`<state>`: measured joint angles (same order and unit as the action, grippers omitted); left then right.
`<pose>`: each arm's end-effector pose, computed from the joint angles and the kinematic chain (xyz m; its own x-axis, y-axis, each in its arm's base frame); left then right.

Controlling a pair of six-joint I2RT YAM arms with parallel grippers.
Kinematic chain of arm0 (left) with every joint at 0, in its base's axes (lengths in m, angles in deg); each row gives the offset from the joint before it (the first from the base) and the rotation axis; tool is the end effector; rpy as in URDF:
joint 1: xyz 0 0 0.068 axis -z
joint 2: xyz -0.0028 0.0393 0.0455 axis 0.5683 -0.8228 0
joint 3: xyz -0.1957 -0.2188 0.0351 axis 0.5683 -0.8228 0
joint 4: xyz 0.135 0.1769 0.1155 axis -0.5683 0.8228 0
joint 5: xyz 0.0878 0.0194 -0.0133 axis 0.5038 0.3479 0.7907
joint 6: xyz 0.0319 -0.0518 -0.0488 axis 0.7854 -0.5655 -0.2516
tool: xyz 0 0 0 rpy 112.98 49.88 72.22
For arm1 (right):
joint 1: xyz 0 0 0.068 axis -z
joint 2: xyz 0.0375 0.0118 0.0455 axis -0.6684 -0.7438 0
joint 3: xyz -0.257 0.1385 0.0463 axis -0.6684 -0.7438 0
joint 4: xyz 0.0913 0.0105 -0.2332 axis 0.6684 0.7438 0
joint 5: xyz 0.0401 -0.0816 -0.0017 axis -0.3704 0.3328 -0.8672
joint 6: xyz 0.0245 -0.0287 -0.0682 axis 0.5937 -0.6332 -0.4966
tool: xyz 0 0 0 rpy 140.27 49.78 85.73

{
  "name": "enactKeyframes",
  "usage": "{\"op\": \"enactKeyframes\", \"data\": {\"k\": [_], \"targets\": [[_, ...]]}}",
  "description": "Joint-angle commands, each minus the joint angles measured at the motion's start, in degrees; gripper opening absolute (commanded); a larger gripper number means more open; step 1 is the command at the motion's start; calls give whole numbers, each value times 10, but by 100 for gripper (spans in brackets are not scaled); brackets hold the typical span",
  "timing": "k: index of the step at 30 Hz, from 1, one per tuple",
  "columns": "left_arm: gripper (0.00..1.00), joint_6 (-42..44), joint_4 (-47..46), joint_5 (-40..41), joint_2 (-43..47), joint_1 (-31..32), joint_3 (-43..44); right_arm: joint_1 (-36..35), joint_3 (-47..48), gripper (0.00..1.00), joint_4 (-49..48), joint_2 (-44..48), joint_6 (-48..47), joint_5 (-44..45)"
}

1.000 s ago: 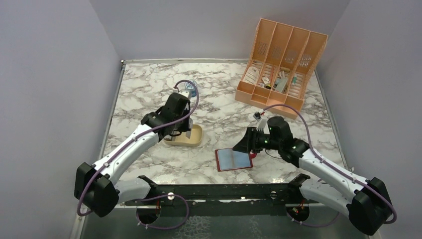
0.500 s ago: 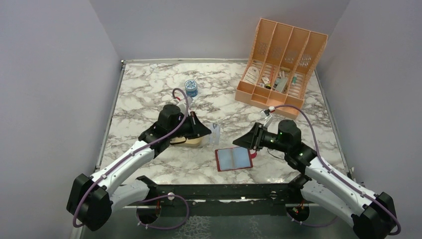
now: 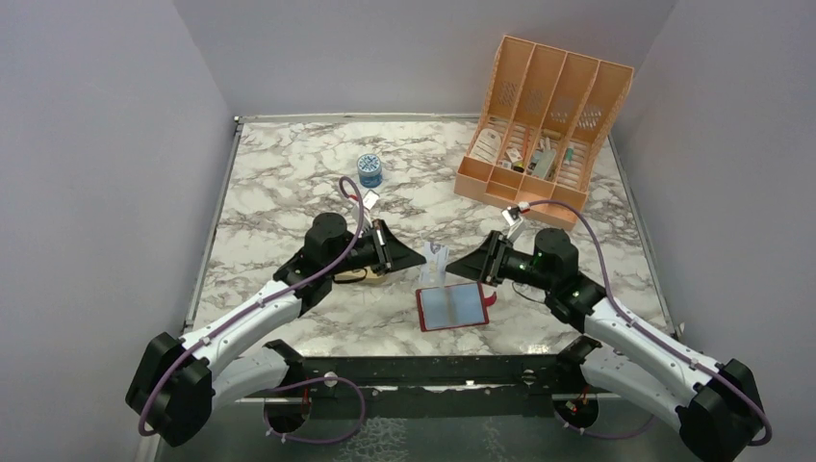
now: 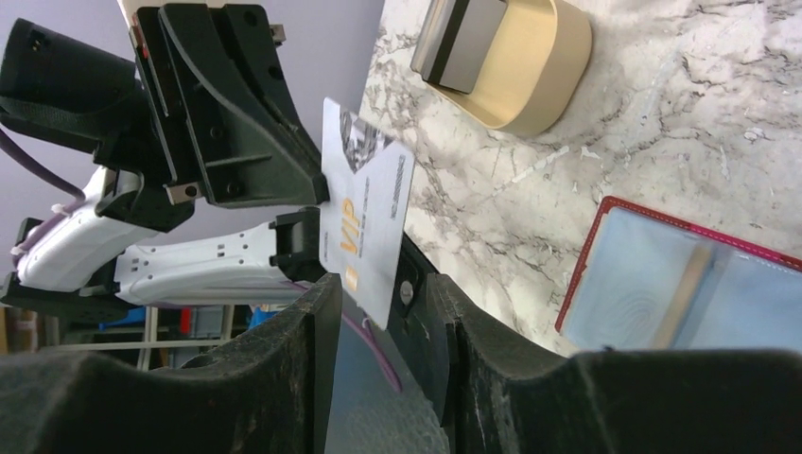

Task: Put the credit cards into the card holder
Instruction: Pick up the credit card from the storage box.

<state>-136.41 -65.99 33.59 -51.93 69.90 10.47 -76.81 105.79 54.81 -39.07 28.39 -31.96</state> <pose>0.1703 -0.1639 0.2764 -0.8989 -0.2914 -0.3273 0.2415 0.2939 -0.9248 0.1412 0.1361 0.2511 -0.8761 0.3166 -0.3637 -0.2274 0.3938 0.8906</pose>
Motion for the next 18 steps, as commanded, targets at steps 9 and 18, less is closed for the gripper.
{"op": "enactKeyframes", "data": {"k": [9,18], "targets": [[0,-27,-65,-2,1,39,-21,-3,-18,19,-96,-17,11,-11],[29,61,84,106,32,40,3,-3,-26,1,-37,35,-28,28]]}}
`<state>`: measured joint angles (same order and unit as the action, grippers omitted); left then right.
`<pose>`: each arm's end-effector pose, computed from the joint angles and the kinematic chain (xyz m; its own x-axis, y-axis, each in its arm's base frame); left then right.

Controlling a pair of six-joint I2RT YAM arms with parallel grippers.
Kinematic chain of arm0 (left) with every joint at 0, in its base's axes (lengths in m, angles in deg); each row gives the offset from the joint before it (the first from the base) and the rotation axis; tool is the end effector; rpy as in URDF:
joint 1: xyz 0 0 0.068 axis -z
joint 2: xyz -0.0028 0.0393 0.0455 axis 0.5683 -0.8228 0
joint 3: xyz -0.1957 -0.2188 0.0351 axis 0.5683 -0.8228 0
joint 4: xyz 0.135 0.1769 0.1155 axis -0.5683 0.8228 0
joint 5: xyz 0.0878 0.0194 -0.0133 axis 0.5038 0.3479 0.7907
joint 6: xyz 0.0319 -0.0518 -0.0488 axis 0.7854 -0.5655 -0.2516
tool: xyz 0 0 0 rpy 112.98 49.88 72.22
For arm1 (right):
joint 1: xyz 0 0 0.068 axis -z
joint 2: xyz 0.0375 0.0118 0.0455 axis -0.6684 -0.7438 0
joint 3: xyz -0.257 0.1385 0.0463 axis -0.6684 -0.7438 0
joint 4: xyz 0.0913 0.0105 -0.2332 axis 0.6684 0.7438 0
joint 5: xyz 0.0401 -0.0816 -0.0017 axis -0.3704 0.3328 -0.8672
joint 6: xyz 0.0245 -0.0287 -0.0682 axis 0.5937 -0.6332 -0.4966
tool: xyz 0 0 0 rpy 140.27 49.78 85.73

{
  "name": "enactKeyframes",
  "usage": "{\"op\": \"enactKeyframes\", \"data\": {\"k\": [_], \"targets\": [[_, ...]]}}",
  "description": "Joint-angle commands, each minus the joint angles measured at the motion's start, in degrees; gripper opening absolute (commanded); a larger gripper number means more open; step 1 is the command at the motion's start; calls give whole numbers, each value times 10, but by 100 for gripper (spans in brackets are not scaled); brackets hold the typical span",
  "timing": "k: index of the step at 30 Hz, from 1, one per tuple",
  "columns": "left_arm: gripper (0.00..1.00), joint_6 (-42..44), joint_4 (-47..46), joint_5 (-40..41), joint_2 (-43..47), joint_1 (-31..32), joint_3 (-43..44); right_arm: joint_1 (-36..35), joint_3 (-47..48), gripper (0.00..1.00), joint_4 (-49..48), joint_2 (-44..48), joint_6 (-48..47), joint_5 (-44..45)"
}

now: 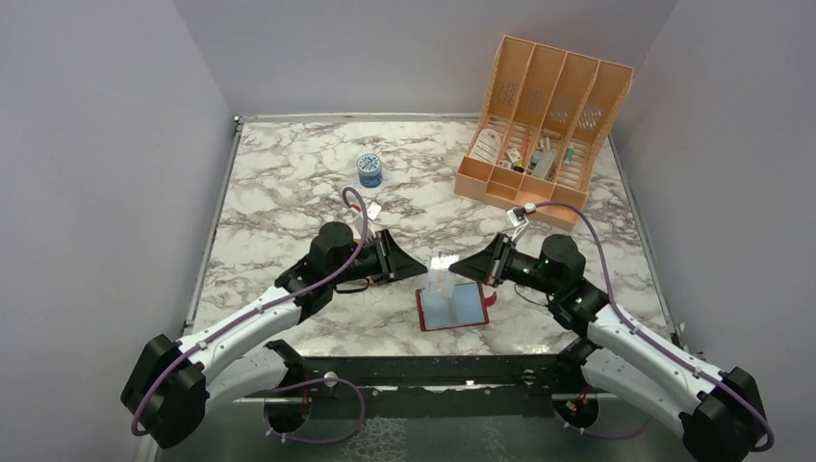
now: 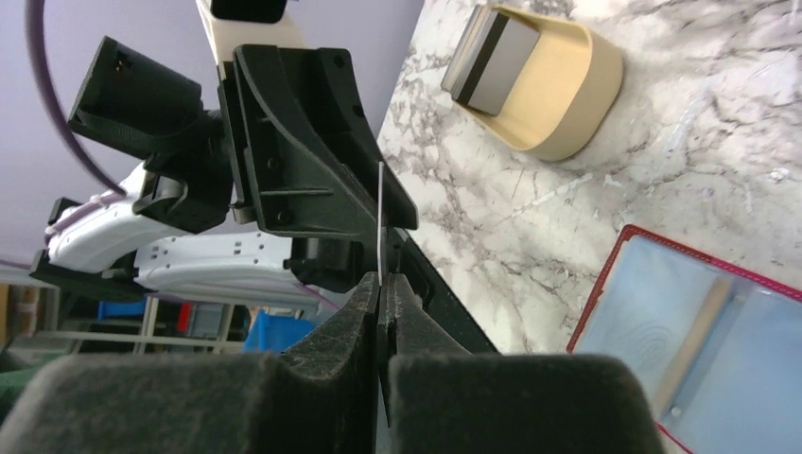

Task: Put the credit cards into the card holder
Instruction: Pick up the credit card from the storage box, then insert the credit card into the card holder.

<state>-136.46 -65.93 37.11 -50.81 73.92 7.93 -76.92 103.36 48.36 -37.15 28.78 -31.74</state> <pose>0.1568 -0.1695 0.2638 -0.9058 -0.2732 -0.3238 0.2332 0.3164 -0.9195 0.1380 0.1341 0.2557 -0.8440 0.3434 -0.4119 -0.2972 0.3398 0.8923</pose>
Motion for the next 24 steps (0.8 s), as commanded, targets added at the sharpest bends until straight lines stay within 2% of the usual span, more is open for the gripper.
{"op": "enactKeyframes", "data": {"k": [1,6,11,17,24], "targets": [[32,76,101,77,20,0,37,-2,1,1,42,17,-42,28],[35,116,148,111,10,8,53,-2,37,1,133,3,-136,68],[31,140,164,170,-23,45,52,-2,82,1,230,-52,-214,111],[22,150,159,219,-72,93,50,-2,65,1,215,-94,-229,106],[10,145,111,214,-132,113,33,-1,57,1,182,-159,-235,85]]}}
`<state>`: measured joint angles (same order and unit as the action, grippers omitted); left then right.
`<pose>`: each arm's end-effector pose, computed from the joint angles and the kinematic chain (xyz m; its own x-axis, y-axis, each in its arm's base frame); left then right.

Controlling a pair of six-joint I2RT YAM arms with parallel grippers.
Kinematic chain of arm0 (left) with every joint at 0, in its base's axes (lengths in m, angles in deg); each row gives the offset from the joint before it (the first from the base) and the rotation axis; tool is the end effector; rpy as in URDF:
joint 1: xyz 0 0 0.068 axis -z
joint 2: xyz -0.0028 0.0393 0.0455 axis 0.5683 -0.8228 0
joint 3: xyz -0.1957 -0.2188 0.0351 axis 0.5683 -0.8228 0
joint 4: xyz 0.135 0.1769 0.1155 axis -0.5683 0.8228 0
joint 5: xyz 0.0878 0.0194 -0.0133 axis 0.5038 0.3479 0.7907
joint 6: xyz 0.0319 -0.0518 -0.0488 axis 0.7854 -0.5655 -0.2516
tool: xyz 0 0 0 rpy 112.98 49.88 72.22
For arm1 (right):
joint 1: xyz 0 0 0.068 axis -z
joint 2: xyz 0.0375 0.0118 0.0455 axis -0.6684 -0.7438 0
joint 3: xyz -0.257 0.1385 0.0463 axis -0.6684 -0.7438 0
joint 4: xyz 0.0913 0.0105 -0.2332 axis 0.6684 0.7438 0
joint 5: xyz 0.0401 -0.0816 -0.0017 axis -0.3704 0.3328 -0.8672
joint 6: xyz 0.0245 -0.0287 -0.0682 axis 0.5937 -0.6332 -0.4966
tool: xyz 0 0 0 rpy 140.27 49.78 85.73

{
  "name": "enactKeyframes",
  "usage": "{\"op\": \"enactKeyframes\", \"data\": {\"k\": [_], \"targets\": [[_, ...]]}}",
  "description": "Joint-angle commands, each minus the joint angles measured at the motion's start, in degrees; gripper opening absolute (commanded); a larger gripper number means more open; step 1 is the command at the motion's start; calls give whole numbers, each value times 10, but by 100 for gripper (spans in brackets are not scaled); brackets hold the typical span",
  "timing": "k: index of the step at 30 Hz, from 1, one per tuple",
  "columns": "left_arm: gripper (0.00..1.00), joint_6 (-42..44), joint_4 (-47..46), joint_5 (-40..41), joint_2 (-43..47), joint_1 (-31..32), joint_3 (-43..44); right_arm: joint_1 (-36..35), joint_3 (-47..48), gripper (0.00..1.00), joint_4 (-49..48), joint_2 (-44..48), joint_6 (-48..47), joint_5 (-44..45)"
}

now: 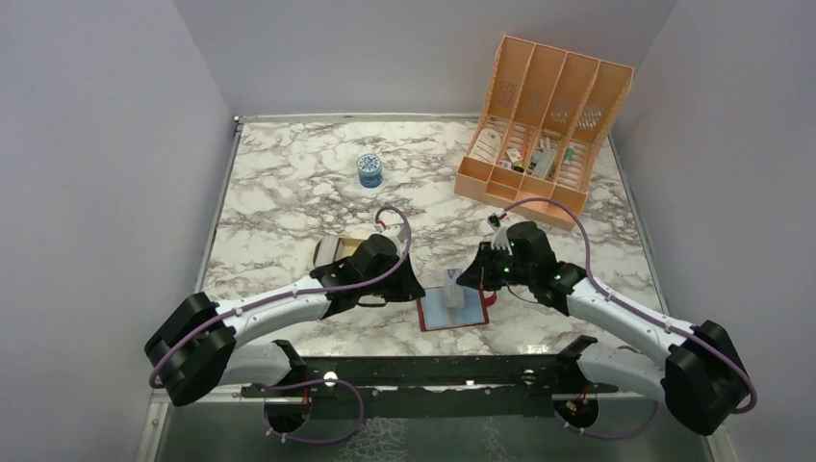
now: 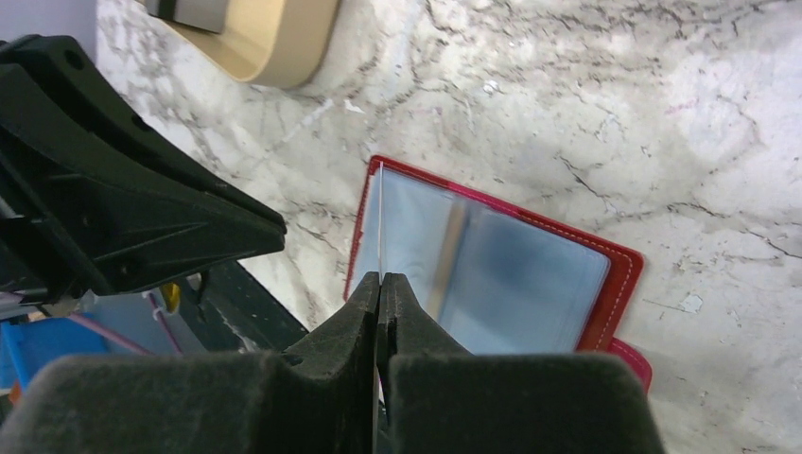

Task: Put the credit cards into the card holder
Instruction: Insert the credit card into the card holder.

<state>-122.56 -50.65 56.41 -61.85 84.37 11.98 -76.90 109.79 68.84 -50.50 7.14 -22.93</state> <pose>0.1550 -0.1998 0.2102 -0.8888 -0.1121 -0.4443 0.2472 0.6990 -0.6710 0.1622 0.1394 0.2081 -0.8689 0.1037 -0.4839 -0.2676 0.7242 0.6356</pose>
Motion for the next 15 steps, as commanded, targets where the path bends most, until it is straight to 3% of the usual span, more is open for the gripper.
{"op": "enactKeyframes", "data": {"k": [1,15], "targets": [[9,5,-50,21,-28,10,-11,-1,-7,1,-26,-33,-19,-3],[6,14,-84,35,-117,28,-26,4,-20,1,-63,-84,-30,16]]}}
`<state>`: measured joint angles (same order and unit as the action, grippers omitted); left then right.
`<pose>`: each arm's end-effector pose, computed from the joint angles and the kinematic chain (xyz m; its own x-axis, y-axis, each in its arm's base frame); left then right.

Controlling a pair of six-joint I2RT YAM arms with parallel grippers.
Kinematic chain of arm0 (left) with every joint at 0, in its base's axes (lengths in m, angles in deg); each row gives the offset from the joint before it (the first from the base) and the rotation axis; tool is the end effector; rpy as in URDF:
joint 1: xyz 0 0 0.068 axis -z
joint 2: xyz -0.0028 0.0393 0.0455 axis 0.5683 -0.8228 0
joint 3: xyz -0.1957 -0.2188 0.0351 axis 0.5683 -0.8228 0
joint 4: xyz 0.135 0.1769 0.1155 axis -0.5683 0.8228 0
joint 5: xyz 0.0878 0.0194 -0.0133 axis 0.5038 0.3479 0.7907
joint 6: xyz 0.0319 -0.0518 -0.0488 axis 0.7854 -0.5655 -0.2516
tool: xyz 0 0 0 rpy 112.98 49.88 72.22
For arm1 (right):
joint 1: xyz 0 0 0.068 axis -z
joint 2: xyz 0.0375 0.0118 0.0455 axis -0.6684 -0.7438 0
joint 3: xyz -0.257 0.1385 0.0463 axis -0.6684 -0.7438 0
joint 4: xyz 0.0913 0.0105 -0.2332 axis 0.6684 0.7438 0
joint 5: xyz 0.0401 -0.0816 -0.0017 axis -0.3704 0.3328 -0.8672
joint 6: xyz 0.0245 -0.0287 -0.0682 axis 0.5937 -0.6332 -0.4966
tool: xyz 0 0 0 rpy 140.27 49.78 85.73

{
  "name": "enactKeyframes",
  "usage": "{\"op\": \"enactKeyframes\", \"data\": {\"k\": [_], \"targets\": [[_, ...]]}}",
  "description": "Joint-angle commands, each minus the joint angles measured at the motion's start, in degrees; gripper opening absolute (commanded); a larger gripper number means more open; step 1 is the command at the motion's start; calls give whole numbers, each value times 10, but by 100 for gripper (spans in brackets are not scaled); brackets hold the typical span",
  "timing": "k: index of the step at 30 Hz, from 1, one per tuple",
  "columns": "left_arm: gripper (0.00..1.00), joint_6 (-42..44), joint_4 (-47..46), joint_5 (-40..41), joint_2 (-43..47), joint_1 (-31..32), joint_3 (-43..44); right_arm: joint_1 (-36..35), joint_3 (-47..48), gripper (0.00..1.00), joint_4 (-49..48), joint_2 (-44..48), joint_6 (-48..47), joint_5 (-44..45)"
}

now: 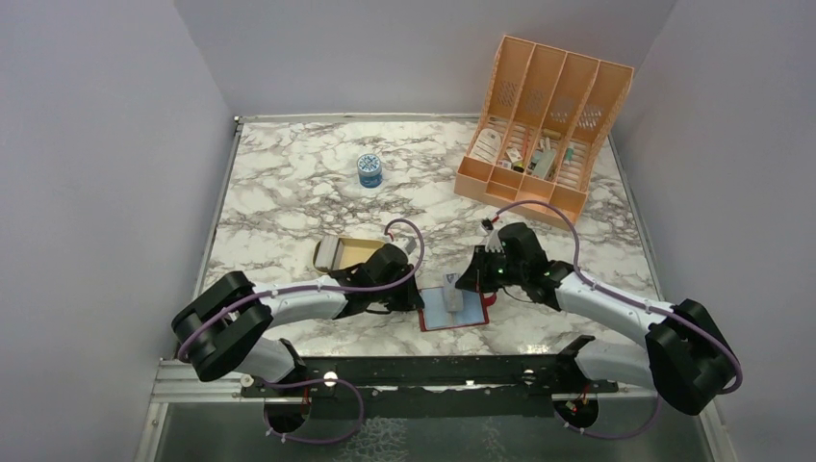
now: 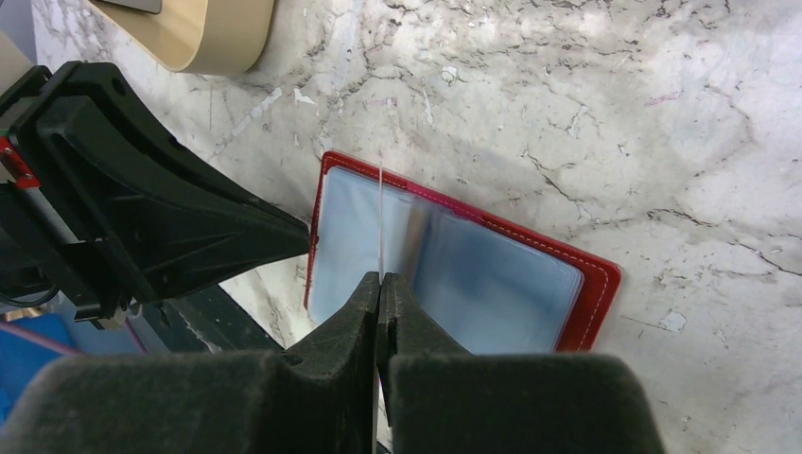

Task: Put the credit cards into the card holder
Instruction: Insert the credit card into the card holder.

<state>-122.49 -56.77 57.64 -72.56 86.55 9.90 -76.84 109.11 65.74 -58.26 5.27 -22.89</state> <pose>0.1585 -0.2175 0.1647 -0.9167 -0.0500 -0.3964 0.2238 0.7576 -0.6131 0.1738 0.1472 0.1826 -0.8957 0.0560 -0.4412 -0.2481 0.7604 0.6002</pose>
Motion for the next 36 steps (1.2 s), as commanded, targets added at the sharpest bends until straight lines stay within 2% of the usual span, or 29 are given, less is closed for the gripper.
{"op": "enactKeyframes", "data": {"k": [1,19,36], "targets": [[6,15,-20,27,-12,6,-7,4,-14,1,-34,-9,-11,15],[6,24,-5,45,-32,9,-9,19,-18,1,-24,10,-13,37],[6,21,-5,45,-39,10,-9,27,-75,1,-85,-13,-25,0]]}}
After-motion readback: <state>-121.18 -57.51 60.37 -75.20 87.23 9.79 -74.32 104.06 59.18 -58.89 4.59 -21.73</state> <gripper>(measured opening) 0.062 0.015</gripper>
